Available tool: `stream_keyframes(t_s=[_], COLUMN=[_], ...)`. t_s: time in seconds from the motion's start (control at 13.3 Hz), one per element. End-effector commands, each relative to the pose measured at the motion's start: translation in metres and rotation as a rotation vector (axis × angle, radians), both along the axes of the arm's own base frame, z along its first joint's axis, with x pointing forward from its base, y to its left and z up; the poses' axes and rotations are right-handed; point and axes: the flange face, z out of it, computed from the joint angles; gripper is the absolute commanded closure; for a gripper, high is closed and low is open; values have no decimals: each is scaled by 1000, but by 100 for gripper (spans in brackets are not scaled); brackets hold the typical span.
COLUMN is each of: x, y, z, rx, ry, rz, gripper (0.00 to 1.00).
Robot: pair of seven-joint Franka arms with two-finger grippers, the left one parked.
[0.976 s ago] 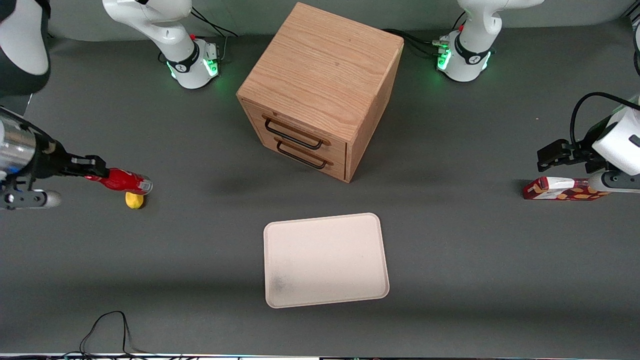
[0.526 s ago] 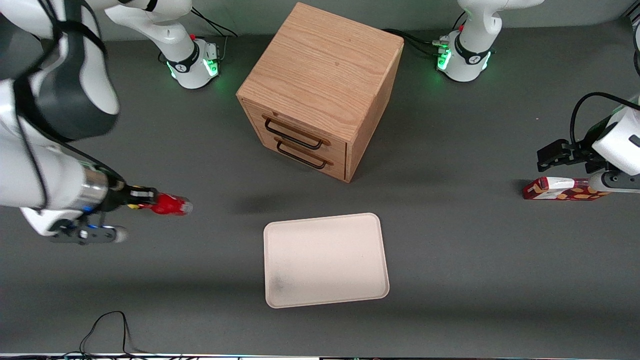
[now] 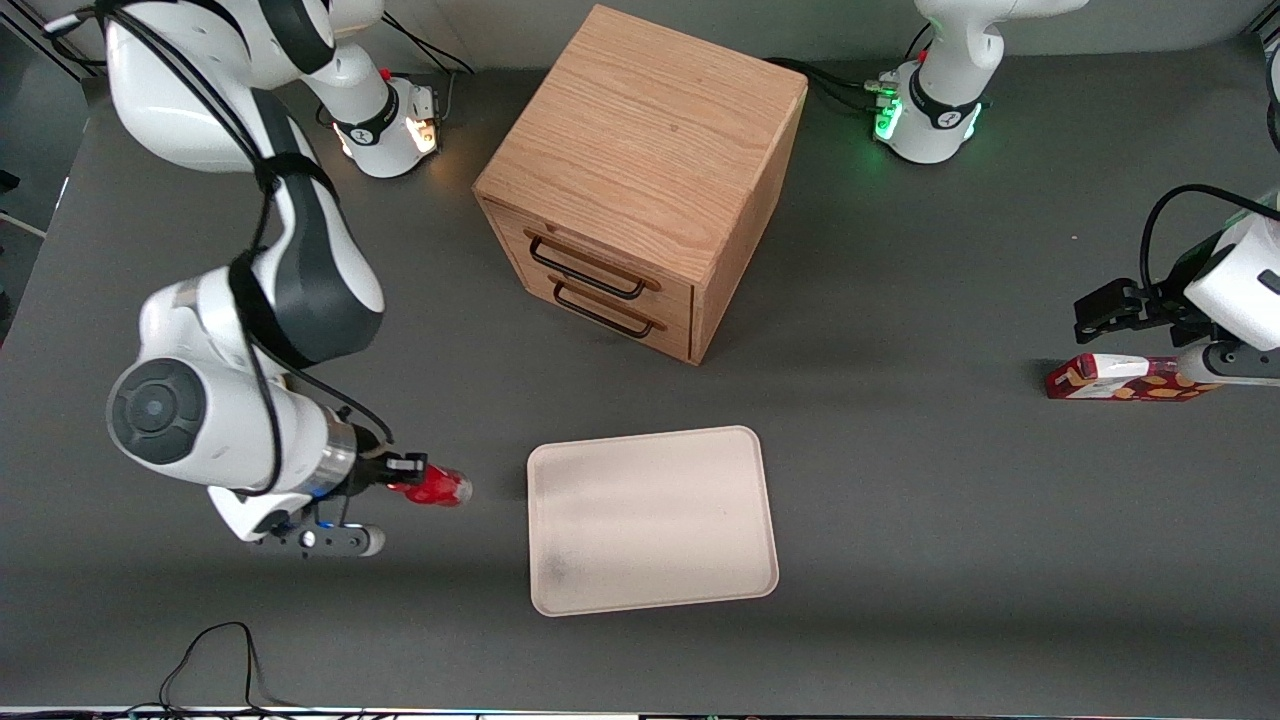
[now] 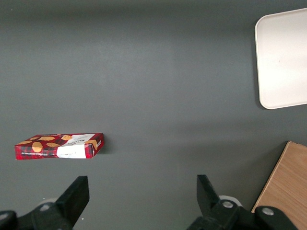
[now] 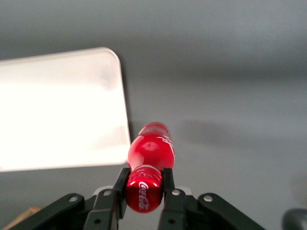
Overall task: Place coke bottle on tray
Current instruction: 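Lift the bottle with the right gripper and carry it over the tray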
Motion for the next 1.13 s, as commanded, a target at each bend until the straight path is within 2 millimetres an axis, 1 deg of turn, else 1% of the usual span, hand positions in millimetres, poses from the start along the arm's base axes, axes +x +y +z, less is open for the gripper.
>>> stream_keyframes(t_s=[0.0, 0.08, 0.23, 0.38, 0.45, 0.53, 0.68, 0.75, 0.83, 0.9, 1.05], x=[10, 14, 22, 24, 26, 25, 26, 27, 27, 27, 23], y=[37, 44, 51, 70, 72, 79, 85, 86, 89, 90, 100], z=[-14, -19, -39, -56, -59, -62, -72, -81, -84, -92, -95], rx=[-20, -10, 9, 26, 33, 37, 34, 32, 32, 30, 25], ry=[-109, -144, -185, -228, -247, -262, -277, -278, -281, -277, -276], rz=[0, 19, 28, 52, 53, 61, 72, 74, 76, 77, 84], gripper=[100, 100, 100, 100, 100, 100, 100, 100, 100, 100, 100])
